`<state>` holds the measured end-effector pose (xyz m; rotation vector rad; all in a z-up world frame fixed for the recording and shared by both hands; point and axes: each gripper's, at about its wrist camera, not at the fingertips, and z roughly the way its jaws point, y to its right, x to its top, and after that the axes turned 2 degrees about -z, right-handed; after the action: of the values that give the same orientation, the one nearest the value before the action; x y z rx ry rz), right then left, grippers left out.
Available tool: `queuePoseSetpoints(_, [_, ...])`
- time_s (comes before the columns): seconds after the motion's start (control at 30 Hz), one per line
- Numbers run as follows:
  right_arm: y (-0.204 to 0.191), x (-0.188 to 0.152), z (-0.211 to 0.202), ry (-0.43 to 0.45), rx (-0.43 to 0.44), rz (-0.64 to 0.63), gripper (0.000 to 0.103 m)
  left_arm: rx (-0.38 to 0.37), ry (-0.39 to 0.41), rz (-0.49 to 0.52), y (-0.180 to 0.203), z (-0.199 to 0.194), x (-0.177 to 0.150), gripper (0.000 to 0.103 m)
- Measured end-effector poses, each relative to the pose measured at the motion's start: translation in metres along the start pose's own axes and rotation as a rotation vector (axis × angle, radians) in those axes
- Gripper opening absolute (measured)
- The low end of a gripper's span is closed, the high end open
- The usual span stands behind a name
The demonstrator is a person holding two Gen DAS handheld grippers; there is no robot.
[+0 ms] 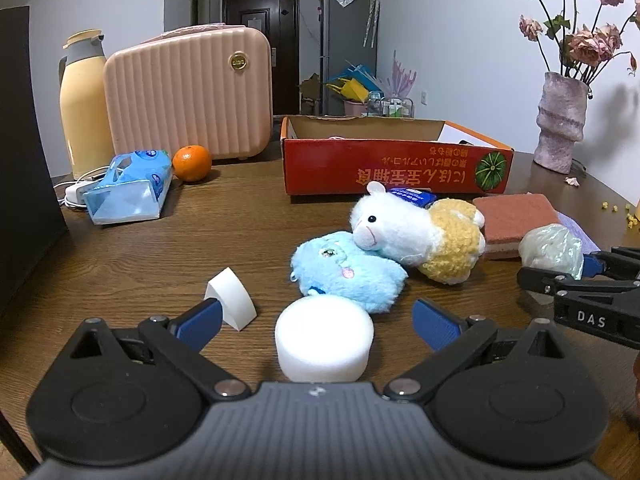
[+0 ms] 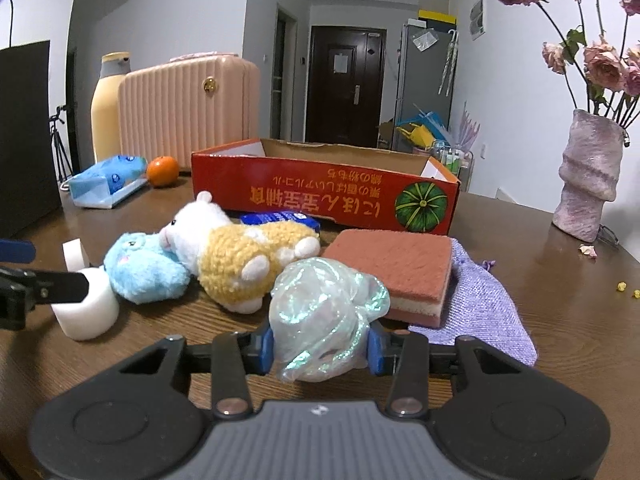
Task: Organize soft objects
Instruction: 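Lower the left tool onto the white round sponge and close it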
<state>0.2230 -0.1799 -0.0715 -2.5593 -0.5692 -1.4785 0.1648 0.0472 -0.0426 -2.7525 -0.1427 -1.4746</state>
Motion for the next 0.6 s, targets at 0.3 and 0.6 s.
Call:
queuePoseSetpoints(0.3, [0.003,-0.002,-0.01,0.021,0.0,0.028,0.042,-0.056,-0.027,0.019,0.007,0.004,-0.004,0.103])
queuePoseSetpoints(0.6, [0.005,-0.003,-0.017,0.039,0.014,0.038,0.042,-0.034,-0.077,0.022,0.009,0.018,-0.008,0.103])
